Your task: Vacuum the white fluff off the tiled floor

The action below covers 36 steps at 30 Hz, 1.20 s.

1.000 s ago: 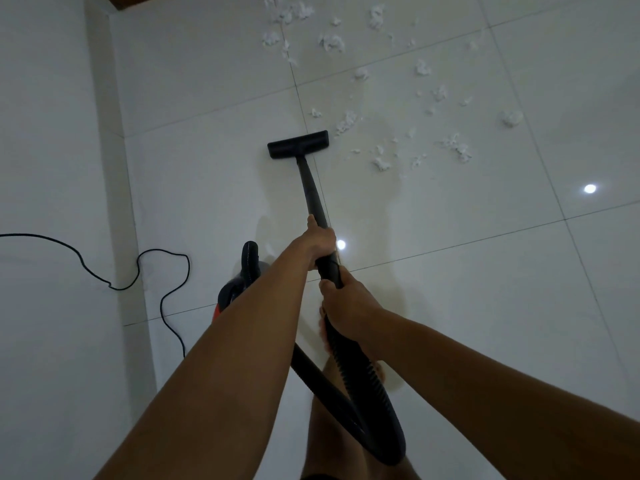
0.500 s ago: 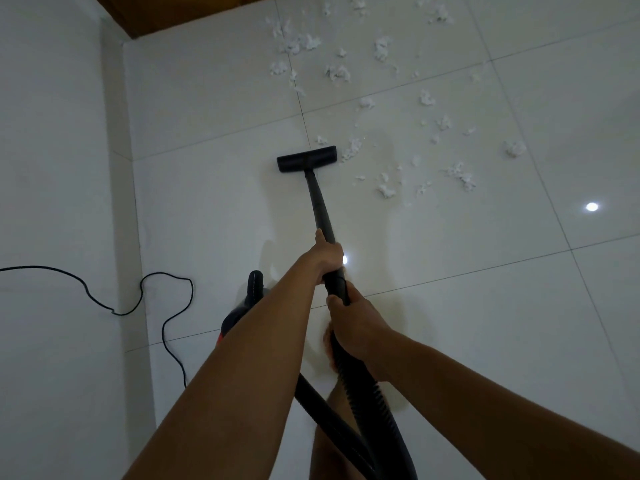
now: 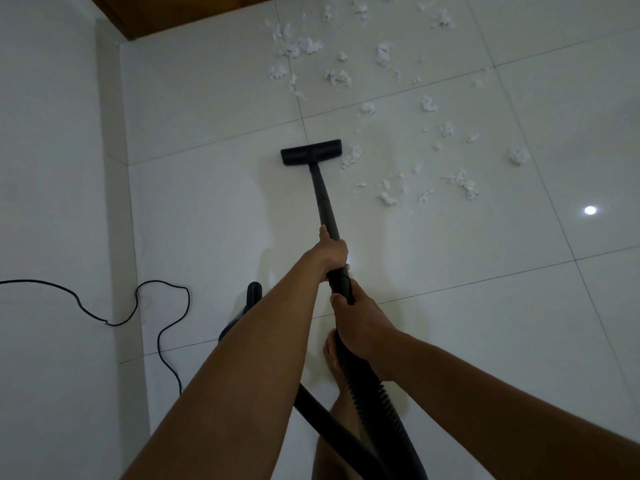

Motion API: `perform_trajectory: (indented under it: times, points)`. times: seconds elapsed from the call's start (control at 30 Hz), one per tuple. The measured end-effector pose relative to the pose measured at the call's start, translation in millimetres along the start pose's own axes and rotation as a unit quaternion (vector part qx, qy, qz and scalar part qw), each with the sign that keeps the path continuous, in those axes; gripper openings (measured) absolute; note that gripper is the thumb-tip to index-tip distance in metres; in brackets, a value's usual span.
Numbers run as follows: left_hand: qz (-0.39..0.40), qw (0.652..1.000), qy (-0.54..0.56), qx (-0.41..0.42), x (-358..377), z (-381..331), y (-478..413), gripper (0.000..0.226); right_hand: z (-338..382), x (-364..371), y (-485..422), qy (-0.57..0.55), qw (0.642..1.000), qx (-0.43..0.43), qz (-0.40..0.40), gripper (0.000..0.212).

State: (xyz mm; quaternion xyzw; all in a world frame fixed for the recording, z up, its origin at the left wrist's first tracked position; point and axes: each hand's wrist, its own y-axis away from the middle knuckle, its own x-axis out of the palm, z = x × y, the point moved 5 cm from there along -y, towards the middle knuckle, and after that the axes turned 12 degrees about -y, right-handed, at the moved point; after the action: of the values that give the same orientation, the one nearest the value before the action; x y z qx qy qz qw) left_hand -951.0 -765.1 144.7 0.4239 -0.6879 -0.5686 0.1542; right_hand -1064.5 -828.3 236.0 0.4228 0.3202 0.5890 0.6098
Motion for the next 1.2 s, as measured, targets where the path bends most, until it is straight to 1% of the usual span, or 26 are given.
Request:
perform_trajectory:
  times: [0.17,0.27,0.47,0.63,0.83,1.07,1.2]
  points:
    - [0.001,1.0,0.008,0.005,-11,-13,-9,0.07,15,2,-11,0.015,1.0,-0.006,0.004,0.041]
    - [0.002,1.0,0.01,0.006,-17,-22,-14,0.07,22,4,-19,-0.013,1.0,0.008,0.004,0.042]
    - [-0.008,1.0,-0.014,0.014,-31,-38,-28,0.068,39,4,-39,0.016,1.0,-0.006,-0.01,0.049]
    - [-0.019,0.998,-0.06,0.031,-44,-55,-42,0.066,55,7,-54,0.012,1.0,-0.01,-0.014,0.05]
    - [-0.027,0.997,-0.058,0.038,-52,-68,-60,0.067,70,8,-71,0.006,1.0,-0.011,-0.028,0.05]
    - [-0.023,0.997,-0.058,0.035,-64,-82,-76,0.069,87,12,-84,-0.033,0.999,0.009,-0.024,0.043]
    - [-0.02,0.998,-0.047,0.025,-63,-86,-68,0.069,96,8,-75,-0.003,1.0,0.01,-0.012,0.045]
